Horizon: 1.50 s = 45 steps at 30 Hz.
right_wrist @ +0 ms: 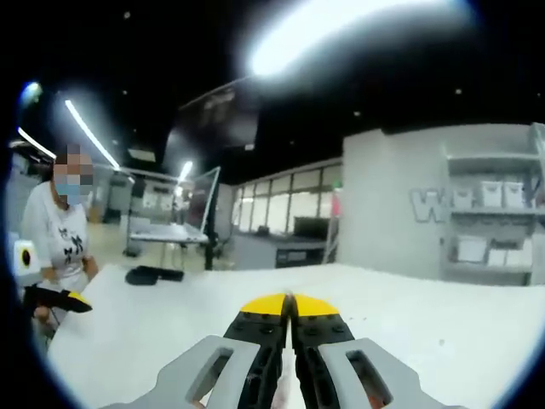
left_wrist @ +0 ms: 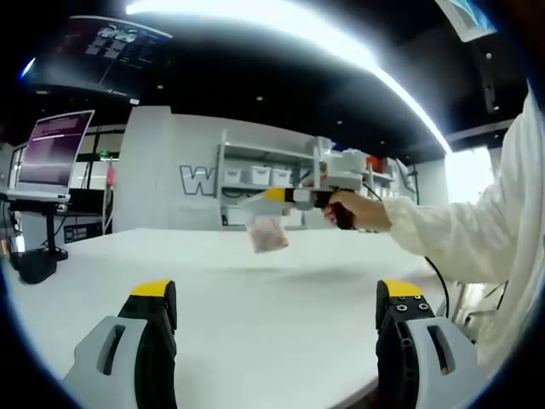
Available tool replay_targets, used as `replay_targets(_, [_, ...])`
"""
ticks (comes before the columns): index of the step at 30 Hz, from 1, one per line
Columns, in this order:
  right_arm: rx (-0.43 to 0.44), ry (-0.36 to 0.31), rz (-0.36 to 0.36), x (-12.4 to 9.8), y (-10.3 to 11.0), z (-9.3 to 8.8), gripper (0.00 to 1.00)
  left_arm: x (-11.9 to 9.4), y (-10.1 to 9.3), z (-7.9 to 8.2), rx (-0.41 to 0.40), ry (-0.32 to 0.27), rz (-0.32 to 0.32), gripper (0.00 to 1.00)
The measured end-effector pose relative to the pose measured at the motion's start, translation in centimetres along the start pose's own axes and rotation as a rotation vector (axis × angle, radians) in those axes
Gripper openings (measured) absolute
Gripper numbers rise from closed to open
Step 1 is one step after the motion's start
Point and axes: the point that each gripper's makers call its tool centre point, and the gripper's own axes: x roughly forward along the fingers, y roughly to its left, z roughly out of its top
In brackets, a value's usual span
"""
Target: Open the resealable bag by pulling the two sides of the seal apart until the entire bag opening is separated and visibly accessible.
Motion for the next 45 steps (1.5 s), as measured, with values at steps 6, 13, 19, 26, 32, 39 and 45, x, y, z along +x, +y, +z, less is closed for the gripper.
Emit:
replay_targets(6, [0.016, 0.005, 0.003, -0.6, 0.1, -0.2, 0.0, 0.1, 0.0, 0.0, 0.001, 0.002, -0.001, 0.95])
replay_targets(13, [0.057, 0.002, 0.025, -1.2, 0.8, -0.2, 0.0, 0.1, -0.1, 0.0, 0.004, 0.003, -0.003, 0.95])
replay_targets(19, [0.12, -0.011, 0.042, -1.5, 0.9, 0.1, 0.0, 0.0, -0.1, 0.0, 0.003, 0.003, -0.001, 0.95])
replay_targets(26, [0.137, -0.007, 0.047, -1.8, 1.0, 0.1, 0.0, 0.0, -0.2, 0.0, 0.006, 0.005, -0.002, 0.95])
replay_targets(32, [0.159, -0.013, 0.057, -2.1, 1.3, 0.3, 0.0, 0.0, -0.1, -0.1, 0.005, 0.006, 0.001, 0.95])
replay_targets(39, [0.181, -0.011, 0.085, -2.3, 2.3, 0.3, 0.0, -0.1, 0.0, -0.1, 0.004, 0.004, 0.002, 0.95])
replay_targets(45, [0.146, 0.003, 0.103, -2.6, 3.3, 0.2, 0.0, -0.1, 0.0, -0.2, 0.005, 0.006, 0.004, 0.95])
